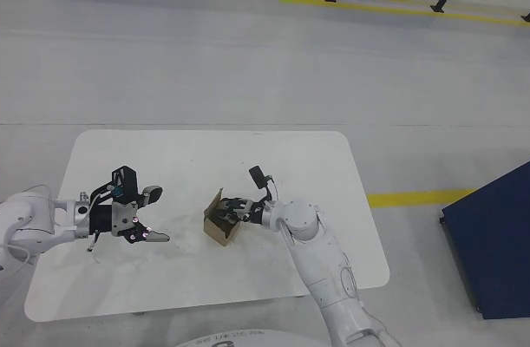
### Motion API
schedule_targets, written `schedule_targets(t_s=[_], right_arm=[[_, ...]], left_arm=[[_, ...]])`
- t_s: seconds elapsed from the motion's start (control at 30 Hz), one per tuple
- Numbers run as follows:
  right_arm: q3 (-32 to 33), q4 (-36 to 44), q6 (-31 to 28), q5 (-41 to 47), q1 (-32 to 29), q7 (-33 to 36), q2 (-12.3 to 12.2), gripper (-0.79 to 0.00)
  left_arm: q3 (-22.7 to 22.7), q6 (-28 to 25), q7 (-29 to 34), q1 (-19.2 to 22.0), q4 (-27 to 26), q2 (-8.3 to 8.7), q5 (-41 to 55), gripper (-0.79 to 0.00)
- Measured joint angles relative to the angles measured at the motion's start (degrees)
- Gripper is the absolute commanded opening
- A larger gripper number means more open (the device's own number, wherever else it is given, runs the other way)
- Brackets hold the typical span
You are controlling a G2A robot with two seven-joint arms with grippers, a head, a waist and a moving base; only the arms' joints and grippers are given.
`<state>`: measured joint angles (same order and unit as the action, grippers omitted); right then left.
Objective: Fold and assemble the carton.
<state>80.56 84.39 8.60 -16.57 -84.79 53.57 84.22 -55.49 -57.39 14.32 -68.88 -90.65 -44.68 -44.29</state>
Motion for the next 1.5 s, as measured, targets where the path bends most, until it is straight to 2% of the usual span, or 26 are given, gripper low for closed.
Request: schedule_targets(t_s=[0.2, 0.4, 0.47, 0.6, 0.77, 0.97, 1.33, 1.5], right_arm=[[-0.05, 0.02, -0.05, 0.0, -0.04, -0.03, 0.0, -0.785], [0.25, 3.25, -4.05, 3.49, -3.54, -1.33, -0.48, -0.785], [0.85, 4.01, -5.03, 5.57, -4.64, -1.83, -0.67, -0.785], [1.21, 3.74, -6.85, 7.97, -5.46, -2.78, -0.99, -0.785], [-0.41, 2.74, -7.35, 6.59, -4.95, -5.23, -1.28, -0.785], [-2.43, 2.52, -7.73, 5.0, -5.16, -8.8, -1.52, -0.785], [-1.82, 4.66, -13.58, 6.05, -9.45, -11.11, -2.68, -0.785], [-0.54, 7.14, -18.39, 12.54, -12.33, -9.93, -3.12, -0.785]], left_arm=[[0.0, 0.0, 0.0, 0.0, 0.0, 0.0, 0.0, 0.0], [0.24, 0.15, 0.28, -0.16, -0.29, -0.03, -0.3, 0.0], [1.69, 1.66, 3.17, -0.81, -2.11, -0.2, -3.08, 0.0], [4.67, 8.52, 8.33, -2.14, -5.2, -0.88, -7.39, 0.0], [8.06, 13.7, 8.46, -1.63, -3.22, -2.43, -6.19, 0.0], [12.02, 18.27, 7.13, 1.54, 1.3, -5.05, -3.32, 0.0], [17.85, 20.28, 4.63, 7.42, 10.36, -9.84, 1.36, 0.0], [19.37, 20.38, 4.22, 9.0, 12.65, -11.33, 0.94, 0.0]])
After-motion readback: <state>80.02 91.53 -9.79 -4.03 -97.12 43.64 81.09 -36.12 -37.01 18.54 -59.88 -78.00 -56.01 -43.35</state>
